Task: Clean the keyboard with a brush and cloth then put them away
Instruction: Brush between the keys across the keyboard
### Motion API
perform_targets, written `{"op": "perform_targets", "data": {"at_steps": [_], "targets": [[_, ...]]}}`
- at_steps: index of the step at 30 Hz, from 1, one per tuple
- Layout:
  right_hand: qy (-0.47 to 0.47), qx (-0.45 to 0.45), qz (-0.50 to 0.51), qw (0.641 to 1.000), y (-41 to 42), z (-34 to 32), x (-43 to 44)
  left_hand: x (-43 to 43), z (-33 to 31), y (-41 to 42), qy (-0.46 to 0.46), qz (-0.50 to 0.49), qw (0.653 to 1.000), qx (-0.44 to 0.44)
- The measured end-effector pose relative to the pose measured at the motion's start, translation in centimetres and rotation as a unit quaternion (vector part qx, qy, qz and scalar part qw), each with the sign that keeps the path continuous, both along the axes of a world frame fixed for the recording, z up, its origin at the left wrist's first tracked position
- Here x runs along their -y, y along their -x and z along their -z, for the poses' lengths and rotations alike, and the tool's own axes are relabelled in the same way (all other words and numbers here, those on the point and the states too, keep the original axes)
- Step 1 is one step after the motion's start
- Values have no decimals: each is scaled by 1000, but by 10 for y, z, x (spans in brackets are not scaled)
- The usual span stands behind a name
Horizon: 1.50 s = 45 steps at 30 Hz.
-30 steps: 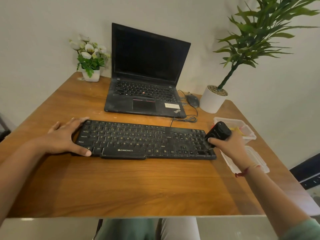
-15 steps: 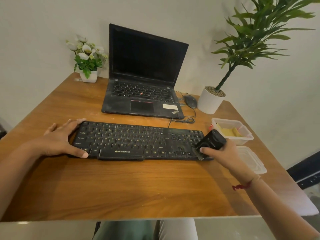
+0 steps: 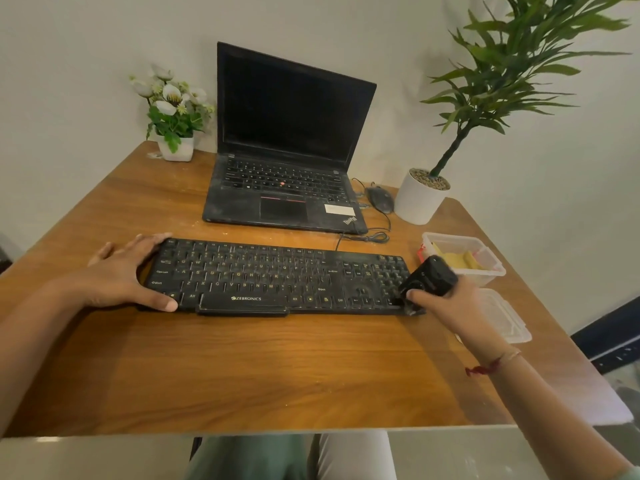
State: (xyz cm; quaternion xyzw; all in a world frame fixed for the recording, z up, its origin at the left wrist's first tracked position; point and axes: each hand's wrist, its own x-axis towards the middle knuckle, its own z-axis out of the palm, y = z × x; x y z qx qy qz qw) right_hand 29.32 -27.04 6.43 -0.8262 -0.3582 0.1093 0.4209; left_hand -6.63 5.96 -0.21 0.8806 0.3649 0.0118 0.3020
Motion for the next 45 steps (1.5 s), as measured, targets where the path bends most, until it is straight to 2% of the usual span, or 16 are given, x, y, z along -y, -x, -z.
{"op": "perform_targets", "data": {"at_steps": [3,7,9,12,16,21,24,29,33,38,43,45], "targets": [[31,5,-23,999,8,4,2,-1,-1,0,1,-2,1000,-1],[-8,51,74,996,-9,-1,7,-2,1,1,2,-3,1000,-1],[1,49,47,998,-1,2,5,-2,1,1,1,-2,1000,0],[24,-1,2,1000,9,3,0,-1,-1,1,2,-3,1000,0],[-9,16,53,998,-7,-6,-2,1,-2,0,6,-3,1000,-3],[32,29,12,999,4,1,0,0,-2,2,2,1,1000,-3],[17,40,66,997,-7,-5,6,1,-4,0,0,2,1000,-5],[3,-53,11,999,3,-2,1,5,-5,1,5,-2,1000,-10],[-26,-64,56,996,-14,-6,-3,4,-6,0,4,0,1000,-10],[4,-99,-2,995,0,6,-8,6,-7,0,1,-3,1000,-7],[-13,-51,95,994,-25,7,-19,8,-8,0,2,-6,1000,-10],[13,-51,62,997,-18,10,-25,8,-8,0,1,-8,1000,-13]]}}
